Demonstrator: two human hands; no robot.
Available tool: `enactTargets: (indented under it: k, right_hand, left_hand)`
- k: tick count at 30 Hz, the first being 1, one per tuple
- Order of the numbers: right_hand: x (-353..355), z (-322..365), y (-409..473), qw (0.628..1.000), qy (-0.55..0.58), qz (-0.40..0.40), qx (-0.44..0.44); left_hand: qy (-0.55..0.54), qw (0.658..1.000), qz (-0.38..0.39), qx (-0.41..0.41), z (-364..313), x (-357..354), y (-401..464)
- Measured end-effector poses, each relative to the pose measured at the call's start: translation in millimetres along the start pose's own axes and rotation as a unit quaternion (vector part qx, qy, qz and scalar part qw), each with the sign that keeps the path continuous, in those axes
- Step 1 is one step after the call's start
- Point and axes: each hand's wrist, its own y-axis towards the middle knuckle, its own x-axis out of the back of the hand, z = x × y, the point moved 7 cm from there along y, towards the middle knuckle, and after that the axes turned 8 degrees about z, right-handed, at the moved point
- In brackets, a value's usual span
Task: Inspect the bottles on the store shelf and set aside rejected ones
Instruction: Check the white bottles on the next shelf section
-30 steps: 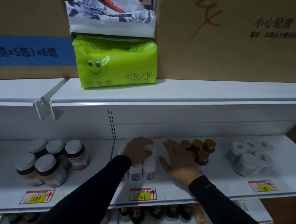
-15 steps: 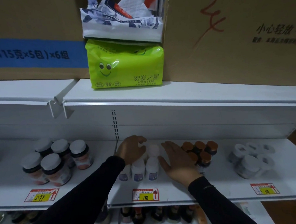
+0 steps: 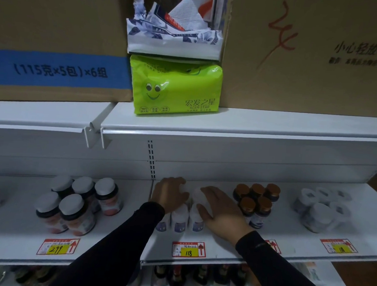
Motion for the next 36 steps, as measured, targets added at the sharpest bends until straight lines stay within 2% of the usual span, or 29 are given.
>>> enactTargets:
  k: [3,8,11,18,24,29,36]
  right_hand:
    - [4,1,-2,0.999,0.0,-0.039,0.002]
    - [11,11,-6,0.999,0.015,-0.036,-0.004]
    - [17,21,-9,0.996,0.033,-0.081,0.024]
    - [32,49,-17,0.989,0.054,-0.131,0.054]
    - [29,57,-20,0.987,0.091,-0.122,0.05]
    - [32,62,-23,0.984,0.105,-0.128,0.064]
    - [34,63,-26,0.984,0.12,-0.114,0.067]
  left_hand:
    - [-0.034,0.998,-0.037,-0.022,-9,19,-4]
    - [-0.121,0.987,-0.097,-0.051,-27,60,-19]
    - [-0.172,0.977,-0.112,-0.054,-35,76,-30]
    - [-0.229,0.966,-0.11,-0.04,-43,85,-49]
    - [-0.291,0.95,-0.107,-0.027,-40,80,-56]
    - [-0.334,0.939,-0.065,-0.039,-46,76,-61]
    - [-0.451,0.892,-0.028,-0.025,-44,73,-63]
